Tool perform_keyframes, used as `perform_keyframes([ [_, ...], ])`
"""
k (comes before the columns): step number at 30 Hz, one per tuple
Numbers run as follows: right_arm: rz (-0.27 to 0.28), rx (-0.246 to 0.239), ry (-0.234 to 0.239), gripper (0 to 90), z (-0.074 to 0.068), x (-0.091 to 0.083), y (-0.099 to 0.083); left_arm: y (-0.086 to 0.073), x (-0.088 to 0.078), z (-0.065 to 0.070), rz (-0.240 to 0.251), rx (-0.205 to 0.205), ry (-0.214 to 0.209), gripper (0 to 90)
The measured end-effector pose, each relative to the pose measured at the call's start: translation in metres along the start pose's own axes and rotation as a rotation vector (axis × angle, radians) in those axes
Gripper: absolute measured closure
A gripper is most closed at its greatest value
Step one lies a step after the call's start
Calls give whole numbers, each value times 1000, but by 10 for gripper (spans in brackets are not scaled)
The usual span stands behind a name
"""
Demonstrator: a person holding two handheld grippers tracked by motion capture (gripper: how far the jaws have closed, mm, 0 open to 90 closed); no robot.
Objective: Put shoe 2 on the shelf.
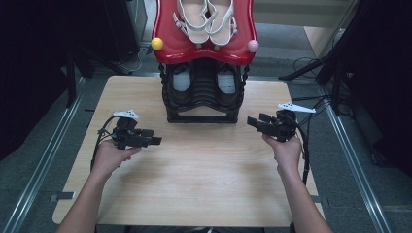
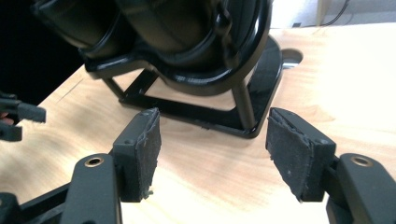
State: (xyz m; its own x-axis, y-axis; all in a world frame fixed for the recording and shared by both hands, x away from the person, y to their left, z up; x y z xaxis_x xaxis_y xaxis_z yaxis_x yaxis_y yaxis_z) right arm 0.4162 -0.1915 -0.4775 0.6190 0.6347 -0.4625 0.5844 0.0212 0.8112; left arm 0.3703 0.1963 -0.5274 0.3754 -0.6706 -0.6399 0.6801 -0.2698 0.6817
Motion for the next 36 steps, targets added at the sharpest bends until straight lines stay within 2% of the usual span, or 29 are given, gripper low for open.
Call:
perform_keyframes([
  [5, 5, -23, -6, 365, 0, 5, -18, 0, 1, 0, 0, 1, 2, 397],
  [9, -3, 10, 18, 369, 0, 15, -31, 1, 1, 1, -3, 8, 2, 396],
  [17, -81, -46, 0, 382, -2, 34, -56, 1, 2, 1, -4, 6, 4, 396],
  [21, -110, -55, 11, 382, -4, 42, -63, 1, 3, 2, -1, -1, 11, 395],
  [25, -141, -58, 2, 381, -3, 45, -68, 1, 4, 3, 0, 4, 14, 394],
  [36, -169, -57, -4, 378, 0, 46, -72, -1, 9, 5, -26, 8, 10, 393],
])
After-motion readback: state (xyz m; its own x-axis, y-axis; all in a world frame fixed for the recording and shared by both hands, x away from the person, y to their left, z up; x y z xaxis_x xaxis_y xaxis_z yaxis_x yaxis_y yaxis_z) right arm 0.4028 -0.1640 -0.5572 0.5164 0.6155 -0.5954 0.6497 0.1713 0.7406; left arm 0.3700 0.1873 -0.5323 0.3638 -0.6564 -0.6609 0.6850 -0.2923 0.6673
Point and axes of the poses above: each handheld gripper's, and its own axes: x roughly forward along the jaws, y roughly out of its top, z roughly to its right, the point moved 7 cm from there along x, roughly forward along the jaws, and after that the axes turned 1 degree about y, right-handed, at the moved point
